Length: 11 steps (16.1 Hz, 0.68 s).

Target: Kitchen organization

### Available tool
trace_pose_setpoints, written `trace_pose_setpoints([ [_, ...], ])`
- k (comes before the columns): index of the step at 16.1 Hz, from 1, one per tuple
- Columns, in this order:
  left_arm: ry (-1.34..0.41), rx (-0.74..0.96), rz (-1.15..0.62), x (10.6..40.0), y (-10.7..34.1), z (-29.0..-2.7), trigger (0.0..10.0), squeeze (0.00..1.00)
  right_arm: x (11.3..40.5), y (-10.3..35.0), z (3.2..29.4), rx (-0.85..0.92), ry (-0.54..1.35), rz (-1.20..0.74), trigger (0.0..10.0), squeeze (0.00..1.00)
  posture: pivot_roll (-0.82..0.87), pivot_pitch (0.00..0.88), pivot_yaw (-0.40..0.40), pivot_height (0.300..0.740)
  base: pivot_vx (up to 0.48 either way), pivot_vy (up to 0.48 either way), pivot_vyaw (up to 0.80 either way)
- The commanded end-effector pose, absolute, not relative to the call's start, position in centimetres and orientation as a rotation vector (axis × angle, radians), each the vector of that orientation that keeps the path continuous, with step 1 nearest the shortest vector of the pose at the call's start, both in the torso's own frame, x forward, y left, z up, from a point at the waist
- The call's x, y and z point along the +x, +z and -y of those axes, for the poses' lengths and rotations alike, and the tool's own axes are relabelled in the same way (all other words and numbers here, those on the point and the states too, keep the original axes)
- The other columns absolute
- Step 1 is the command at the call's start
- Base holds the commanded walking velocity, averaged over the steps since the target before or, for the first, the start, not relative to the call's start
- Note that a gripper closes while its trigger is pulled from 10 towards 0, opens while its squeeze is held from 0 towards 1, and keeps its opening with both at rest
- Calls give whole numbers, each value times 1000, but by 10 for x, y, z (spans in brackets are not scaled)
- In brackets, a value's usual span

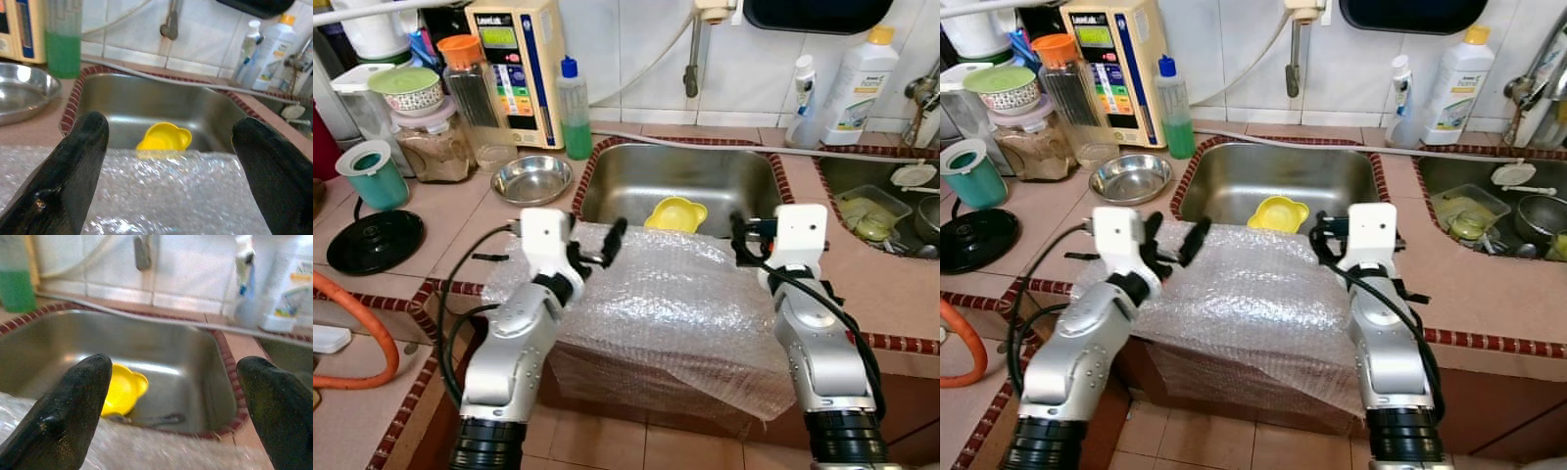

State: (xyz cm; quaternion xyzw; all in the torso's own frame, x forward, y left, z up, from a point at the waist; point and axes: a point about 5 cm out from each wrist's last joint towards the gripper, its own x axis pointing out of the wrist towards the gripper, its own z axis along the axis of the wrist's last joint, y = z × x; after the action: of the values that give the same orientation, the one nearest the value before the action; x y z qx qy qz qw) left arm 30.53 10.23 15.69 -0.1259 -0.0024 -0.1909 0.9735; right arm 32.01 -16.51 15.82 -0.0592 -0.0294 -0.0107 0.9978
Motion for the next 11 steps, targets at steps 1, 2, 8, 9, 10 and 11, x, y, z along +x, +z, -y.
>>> trace_pose_setpoints([
  [1,-393,-254,53,306,168,-103,10000,0,318,169,159,-123,13,116,10000,0,-8,0,39,740,0,0,0],
  [2,-389,-258,55,306,168,-103,10000,0,317,170,158,-126,18,123,10000,0,-2,0,36,740,0,0,0],
  [8,-419,-282,50,302,167,-98,10000,0,314,173,150,-151,48,155,10000,0,-6,0,31,740,264,0,0],
  [9,-420,-283,50,302,167,-98,10000,0,314,173,151,-153,48,155,10000,0,-6,0,31,740,326,0,0],
  [10,-424,-284,51,302,167,-97,10000,0,313,172,152,-155,45,153,10000,0,-8,0,32,740,337,0,0],
  [11,-427,-283,51,302,168,-97,10000,0,313,172,154,-157,42,152,10000,0,-10,0,33,740,341,0,0],
])
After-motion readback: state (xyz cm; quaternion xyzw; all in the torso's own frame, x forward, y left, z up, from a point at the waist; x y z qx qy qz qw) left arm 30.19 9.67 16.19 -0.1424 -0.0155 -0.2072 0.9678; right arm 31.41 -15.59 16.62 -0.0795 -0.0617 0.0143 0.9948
